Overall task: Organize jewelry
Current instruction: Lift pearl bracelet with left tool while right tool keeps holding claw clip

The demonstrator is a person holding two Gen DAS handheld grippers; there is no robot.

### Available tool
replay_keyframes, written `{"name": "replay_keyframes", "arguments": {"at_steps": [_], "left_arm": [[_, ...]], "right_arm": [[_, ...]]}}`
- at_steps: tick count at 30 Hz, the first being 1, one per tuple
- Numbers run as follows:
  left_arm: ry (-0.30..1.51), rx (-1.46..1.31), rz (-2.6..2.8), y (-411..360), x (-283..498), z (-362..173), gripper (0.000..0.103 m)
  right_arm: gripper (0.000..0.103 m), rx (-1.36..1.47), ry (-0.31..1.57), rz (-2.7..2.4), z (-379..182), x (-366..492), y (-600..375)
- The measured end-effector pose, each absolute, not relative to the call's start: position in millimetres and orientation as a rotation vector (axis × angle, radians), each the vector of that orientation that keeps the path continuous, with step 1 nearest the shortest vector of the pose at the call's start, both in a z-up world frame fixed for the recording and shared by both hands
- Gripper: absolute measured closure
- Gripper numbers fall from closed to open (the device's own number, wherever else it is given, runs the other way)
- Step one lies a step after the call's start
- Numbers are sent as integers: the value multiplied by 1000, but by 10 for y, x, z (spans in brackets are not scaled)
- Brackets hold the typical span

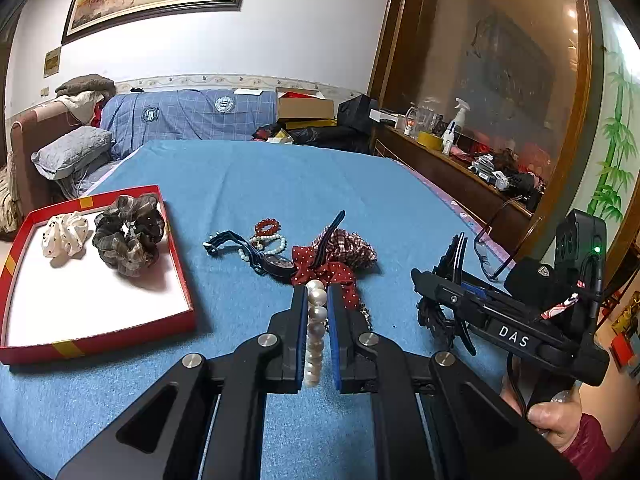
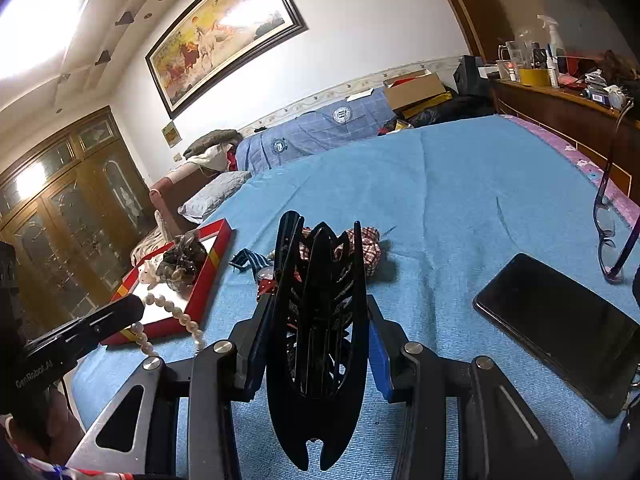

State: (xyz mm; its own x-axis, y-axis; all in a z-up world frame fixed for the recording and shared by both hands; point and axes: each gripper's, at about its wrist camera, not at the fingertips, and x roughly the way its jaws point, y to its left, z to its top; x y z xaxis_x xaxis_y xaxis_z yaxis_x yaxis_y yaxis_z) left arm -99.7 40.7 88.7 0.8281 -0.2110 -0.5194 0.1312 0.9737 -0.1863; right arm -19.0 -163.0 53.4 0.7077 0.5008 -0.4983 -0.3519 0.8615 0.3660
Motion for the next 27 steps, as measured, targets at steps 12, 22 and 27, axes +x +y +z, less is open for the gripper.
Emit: {"name": "replay_keyframes", "arguments": {"at_steps": [12, 22, 27], "left_arm": [[559, -145, -168, 503, -1049, 934, 94], [544, -154, -170, 540, -1119, 986, 94], [540, -158, -168, 561, -1142, 995, 94]], "right_arm": [[57, 344, 641, 475, 544, -316, -1689], [57, 307, 621, 513, 737, -556, -1530], [57, 294, 621, 526, 761, -592, -1476]]}}
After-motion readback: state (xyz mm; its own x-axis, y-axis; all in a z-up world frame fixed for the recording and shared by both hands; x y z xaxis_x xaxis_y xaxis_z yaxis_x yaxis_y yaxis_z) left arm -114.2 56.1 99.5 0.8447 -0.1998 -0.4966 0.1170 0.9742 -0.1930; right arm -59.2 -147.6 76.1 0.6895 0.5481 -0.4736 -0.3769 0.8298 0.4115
